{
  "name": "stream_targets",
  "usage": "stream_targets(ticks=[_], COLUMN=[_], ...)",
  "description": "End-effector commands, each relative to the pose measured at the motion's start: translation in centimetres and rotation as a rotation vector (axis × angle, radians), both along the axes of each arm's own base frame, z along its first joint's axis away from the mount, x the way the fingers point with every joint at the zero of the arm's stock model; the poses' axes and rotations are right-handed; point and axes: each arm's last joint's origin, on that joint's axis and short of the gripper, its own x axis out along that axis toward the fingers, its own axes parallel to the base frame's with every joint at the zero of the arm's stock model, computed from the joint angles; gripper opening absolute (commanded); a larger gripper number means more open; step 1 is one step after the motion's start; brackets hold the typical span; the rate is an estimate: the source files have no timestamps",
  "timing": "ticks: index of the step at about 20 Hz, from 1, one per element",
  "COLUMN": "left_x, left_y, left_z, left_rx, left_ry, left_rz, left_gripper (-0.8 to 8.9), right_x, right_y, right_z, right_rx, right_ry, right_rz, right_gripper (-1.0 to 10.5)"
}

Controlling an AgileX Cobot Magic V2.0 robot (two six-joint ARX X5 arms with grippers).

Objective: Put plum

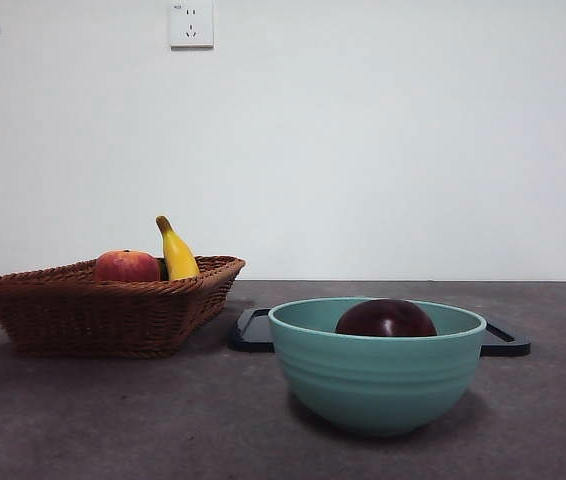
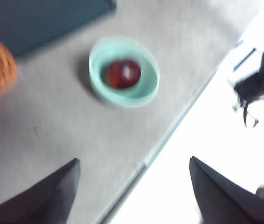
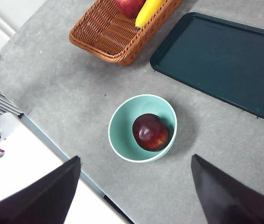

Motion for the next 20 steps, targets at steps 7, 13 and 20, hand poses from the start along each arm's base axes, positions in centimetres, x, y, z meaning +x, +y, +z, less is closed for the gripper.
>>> stream_targets(ticks=[7,13,20], left_x=[-0.1,-0.1,-0.2], left_y=[-0.2,-0.2,-0.3], left_z=[-0.6,-0.6,-0.5], left_rx=[-0.027,-0.040,-0.075], left_ry=[0.025,0.030,0.040], left_rz=[-0.045,-0.058,-0.090], left_gripper=[3.72,3.72,3.71], right_x=[-0.1,1.4,5.5], right_y=[0.0,0.4,2.4], right_z=[0.3,-1.4,-8.8], right_rx=[0.000,-0.008,0.026], right_ry=[0.022,0.144,0.272], right_rz=[-0.006,-0.019,-0.027], right_gripper=[3.8,3.8,3.8])
